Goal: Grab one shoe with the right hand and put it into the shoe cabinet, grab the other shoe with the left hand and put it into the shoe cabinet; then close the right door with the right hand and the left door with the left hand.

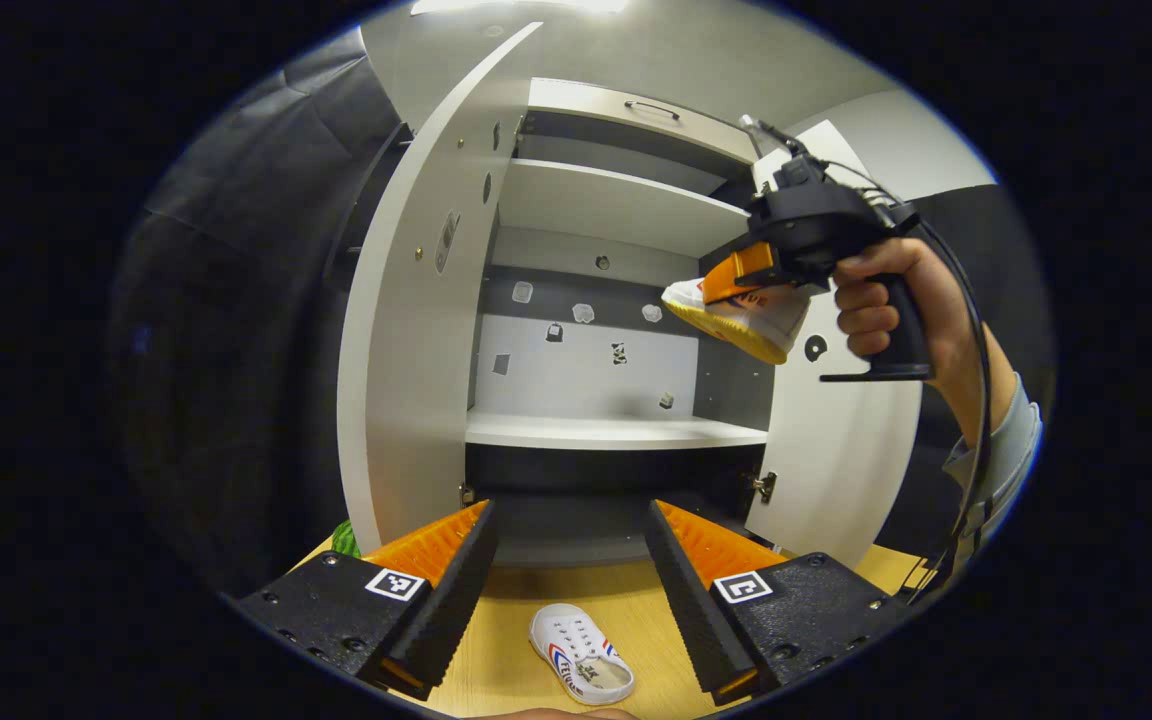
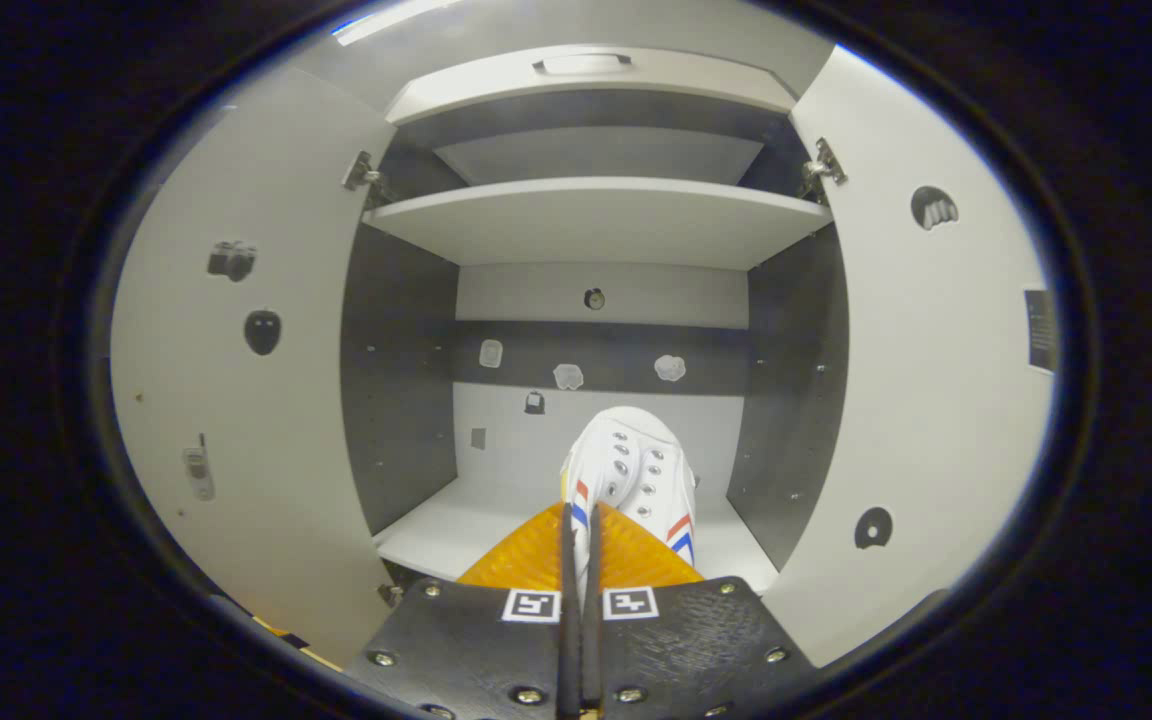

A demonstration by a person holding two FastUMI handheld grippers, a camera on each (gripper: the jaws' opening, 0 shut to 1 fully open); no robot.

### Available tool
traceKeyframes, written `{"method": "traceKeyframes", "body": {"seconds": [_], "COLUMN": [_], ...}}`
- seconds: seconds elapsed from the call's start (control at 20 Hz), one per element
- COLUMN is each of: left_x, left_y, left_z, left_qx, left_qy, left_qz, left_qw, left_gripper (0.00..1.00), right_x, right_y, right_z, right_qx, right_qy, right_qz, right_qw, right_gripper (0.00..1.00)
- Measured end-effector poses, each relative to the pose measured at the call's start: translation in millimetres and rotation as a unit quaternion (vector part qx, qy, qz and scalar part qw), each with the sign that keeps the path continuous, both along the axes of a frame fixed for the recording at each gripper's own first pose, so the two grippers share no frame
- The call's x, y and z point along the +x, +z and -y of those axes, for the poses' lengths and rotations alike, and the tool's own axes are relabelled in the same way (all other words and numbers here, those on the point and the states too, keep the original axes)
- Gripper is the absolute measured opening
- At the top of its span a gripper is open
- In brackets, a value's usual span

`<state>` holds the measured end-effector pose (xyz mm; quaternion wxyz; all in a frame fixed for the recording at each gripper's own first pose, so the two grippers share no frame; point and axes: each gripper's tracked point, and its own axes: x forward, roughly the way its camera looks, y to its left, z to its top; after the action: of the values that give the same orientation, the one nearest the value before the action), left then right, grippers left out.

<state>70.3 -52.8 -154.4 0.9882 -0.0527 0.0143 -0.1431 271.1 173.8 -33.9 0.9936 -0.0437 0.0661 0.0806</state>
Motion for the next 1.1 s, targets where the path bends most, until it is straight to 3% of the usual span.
{"method": "traceKeyframes", "body": {"seconds": [0.2, 0.35, 0.6, 0.85, 0.9, 1.05, 1.1], "left_x": [14.5, 28.3, 34.4, 31.9, 32.0, 28.5, 26.2], "left_y": [-9.6, -16.8, -17.5, -20.4, -21.1, -25.1, -25.0], "left_z": [6.3, -2.5, -2.7, -1.4, -1.3, -0.1, 1.1], "left_qx": [0.01, 0.014, 0.009, 0.017, 0.018, 0.017, 0.018], "left_qy": [-0.014, 0.01, 0.014, 0.022, 0.024, 0.025, 0.026], "left_qz": [-0.007, -0.009, -0.01, -0.018, -0.021, -0.03, -0.031], "left_qw": [1.0, 1.0, 1.0, 0.999, 0.999, 0.999, 0.999], "left_gripper": [0.9, 0.89, 0.89, 0.89, 0.9, 0.9, 0.89], "right_x": [74.4, 113.1, 138.0, 138.5, 136.5, 113.2, 96.6], "right_y": [-57.8, -88.9, -112.3, -123.9, -118.9, -84.1, -74.0], "right_z": [17.7, 30.9, 32.3, 28.7, 30.9, 25.0, 22.3], "right_qx": [0.005, 0.011, 0.008, -0.004, -0.003, 0.01, 0.011], "right_qy": [0.001, -0.015, -0.006, -0.006, -0.008, -0.005, 0.006], "right_qz": [-0.053, -0.076, -0.086, -0.093, -0.074, -0.034, -0.026], "right_qw": [0.999, 0.997, 0.996, 0.996, 0.997, 0.999, 1.0], "right_gripper": [0.01, 0.02, 0.01, 0.05, 0.17, 0.73, 0.84]}}
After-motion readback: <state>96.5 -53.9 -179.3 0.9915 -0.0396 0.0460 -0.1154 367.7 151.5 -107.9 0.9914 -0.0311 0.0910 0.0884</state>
